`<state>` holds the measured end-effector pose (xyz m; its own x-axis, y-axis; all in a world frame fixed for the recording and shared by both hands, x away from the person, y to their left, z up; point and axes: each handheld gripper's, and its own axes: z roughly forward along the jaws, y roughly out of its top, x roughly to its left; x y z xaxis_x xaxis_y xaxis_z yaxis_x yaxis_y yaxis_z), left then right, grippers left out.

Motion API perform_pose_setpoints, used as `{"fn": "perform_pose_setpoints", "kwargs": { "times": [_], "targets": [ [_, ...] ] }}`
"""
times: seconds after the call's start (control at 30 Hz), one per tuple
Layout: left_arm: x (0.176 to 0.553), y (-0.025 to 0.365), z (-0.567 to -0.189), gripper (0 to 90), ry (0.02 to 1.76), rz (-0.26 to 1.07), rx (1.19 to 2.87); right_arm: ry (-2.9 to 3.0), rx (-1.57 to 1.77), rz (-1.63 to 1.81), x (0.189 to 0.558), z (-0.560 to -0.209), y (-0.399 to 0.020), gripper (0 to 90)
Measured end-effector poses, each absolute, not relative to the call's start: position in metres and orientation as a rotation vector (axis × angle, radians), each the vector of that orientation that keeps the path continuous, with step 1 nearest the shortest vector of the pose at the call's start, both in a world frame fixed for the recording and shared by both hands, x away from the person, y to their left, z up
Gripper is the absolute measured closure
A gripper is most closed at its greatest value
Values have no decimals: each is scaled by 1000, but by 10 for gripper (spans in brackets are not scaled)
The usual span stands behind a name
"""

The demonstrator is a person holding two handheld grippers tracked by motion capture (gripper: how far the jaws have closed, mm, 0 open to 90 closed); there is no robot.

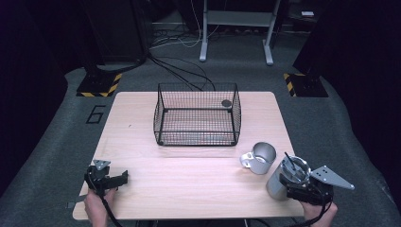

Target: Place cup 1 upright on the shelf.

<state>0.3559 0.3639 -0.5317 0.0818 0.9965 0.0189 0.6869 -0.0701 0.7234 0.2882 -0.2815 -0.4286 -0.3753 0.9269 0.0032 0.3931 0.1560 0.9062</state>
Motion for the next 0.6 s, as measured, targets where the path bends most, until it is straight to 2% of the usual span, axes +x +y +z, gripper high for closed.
{"fn": "perform_pose_setpoints", "kwargs": {
  "times": [0.6],
  "targets": [
    [356, 364, -532, 4, 1660, 733, 1814, 1906, 1213, 1210, 276, -419, -268, 33]
  ]
}}
